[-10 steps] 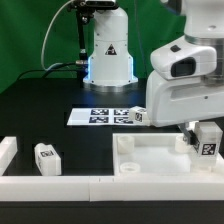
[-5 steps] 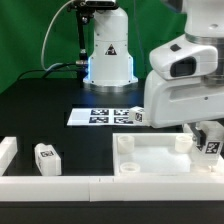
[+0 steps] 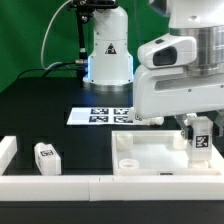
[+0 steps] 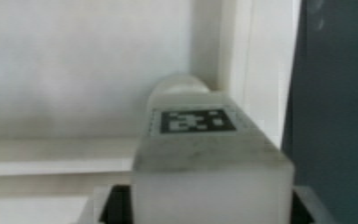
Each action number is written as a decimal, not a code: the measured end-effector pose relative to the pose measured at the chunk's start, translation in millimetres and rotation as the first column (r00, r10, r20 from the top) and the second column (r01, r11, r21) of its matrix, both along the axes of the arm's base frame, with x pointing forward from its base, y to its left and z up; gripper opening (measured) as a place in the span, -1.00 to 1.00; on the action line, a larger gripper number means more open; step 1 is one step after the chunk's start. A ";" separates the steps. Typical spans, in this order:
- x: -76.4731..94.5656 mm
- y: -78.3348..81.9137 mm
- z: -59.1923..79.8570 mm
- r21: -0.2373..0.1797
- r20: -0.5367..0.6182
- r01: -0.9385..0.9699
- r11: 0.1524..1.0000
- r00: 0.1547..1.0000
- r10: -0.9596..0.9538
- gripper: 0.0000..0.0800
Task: Assemble one leg
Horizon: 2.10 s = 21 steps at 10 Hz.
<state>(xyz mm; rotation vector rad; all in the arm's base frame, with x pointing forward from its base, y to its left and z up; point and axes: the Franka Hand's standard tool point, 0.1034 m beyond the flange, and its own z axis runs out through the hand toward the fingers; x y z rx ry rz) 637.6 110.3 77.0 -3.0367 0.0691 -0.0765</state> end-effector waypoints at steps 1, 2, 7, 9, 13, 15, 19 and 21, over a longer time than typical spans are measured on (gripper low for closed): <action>-0.2 -1.7 -0.6 0.001 -0.006 0.131 0.991 0.991 -0.131 -0.27; 0.1 -3.2 -0.9 0.002 -0.016 0.241 0.970 0.970 -0.241 -0.27; 10.8 -11.3 -1.2 0.036 -0.078 0.743 0.668 0.669 -0.740 -0.27; 9.5 -12.4 -2.0 0.032 -0.119 0.881 0.473 0.473 -0.873 -0.27; 7.2 -12.2 -1.9 0.001 -0.134 0.970 0.243 0.241 -0.961 -0.27; 7.7 -9.1 -1.7 0.013 -0.126 0.951 0.310 0.309 -0.943 0.13; 1.1 9.4 1.4 0.020 -0.058 0.718 0.695 0.695 -0.717 0.61; 1.0 8.8 0.9 0.018 -0.041 0.620 0.784 0.784 -0.619 0.62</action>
Offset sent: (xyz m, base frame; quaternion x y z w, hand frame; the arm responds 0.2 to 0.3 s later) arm 0.0147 0.0079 -0.0065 0.0132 -0.0116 0.2665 0.9637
